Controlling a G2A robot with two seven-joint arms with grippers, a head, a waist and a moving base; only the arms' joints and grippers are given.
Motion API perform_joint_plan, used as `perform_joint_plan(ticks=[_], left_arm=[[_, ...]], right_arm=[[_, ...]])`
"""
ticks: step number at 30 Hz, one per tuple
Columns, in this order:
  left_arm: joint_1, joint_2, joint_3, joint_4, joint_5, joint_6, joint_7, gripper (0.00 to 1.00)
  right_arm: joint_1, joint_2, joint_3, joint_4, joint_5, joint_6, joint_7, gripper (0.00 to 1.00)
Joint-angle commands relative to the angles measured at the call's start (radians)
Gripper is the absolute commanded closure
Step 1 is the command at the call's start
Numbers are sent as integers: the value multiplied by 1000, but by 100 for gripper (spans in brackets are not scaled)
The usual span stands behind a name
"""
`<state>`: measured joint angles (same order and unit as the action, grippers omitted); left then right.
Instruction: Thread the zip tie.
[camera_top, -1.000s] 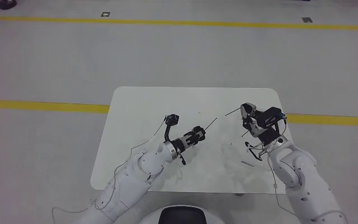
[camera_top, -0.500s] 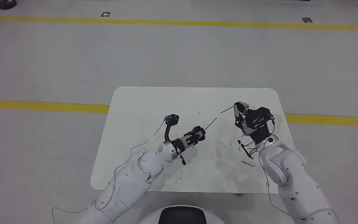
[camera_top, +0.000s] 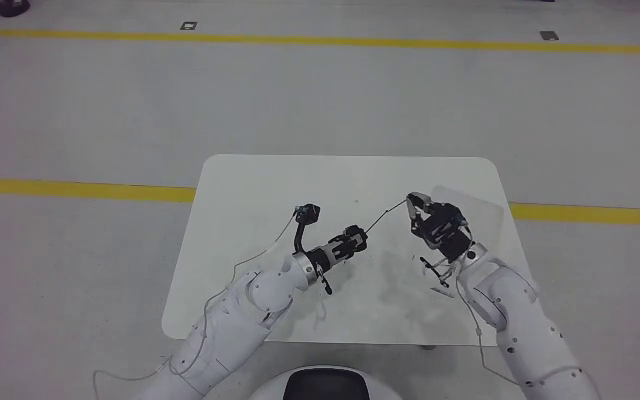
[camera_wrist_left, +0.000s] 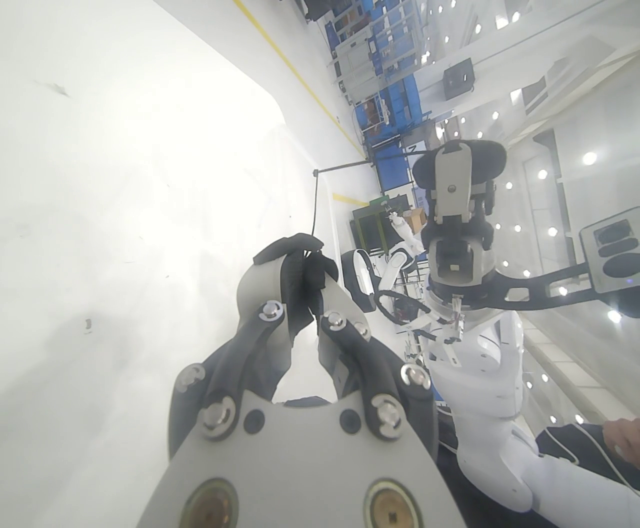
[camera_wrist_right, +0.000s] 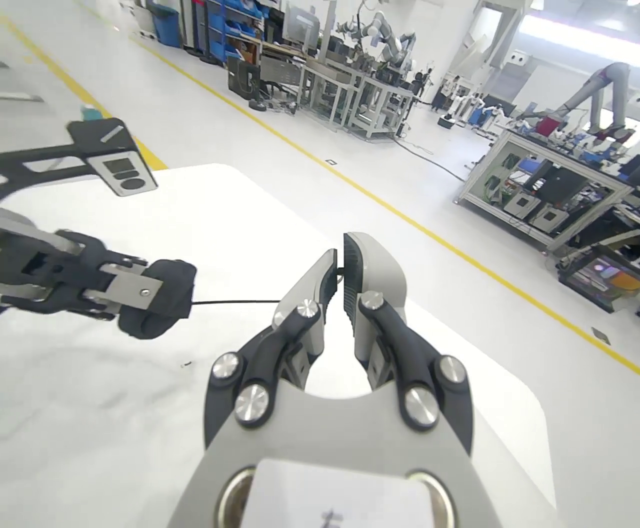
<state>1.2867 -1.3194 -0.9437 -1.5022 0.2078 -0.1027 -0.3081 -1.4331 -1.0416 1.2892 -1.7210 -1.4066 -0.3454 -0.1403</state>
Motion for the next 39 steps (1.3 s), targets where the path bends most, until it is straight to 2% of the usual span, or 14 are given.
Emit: perform_joint_plan(ticks=[1, 9, 16, 22, 30, 39], left_arm=[[1, -1, 4, 1, 0, 6, 13, 100], [-2, -5, 22, 19, -10, 29, 50, 100], [4, -6, 35, 32, -3, 27, 67, 100], [8, -5, 41, 35, 4, 20, 65, 100], [13, -3, 47, 27, 14, -5, 78, 100], [11, -1, 39, 8, -3, 4, 88, 100]], right_arm=[[-7, 7, 1, -2, 5, 5, -23, 100], [-10, 40, -8, 6, 45, 5, -58, 100], [0, 55, -21, 17, 61, 5, -69, 100], [25, 55, -46, 35, 48, 5, -63, 100], [72, 39, -75, 84, 62, 17, -39, 100], [62, 35, -61, 83, 53, 5, -52, 100]])
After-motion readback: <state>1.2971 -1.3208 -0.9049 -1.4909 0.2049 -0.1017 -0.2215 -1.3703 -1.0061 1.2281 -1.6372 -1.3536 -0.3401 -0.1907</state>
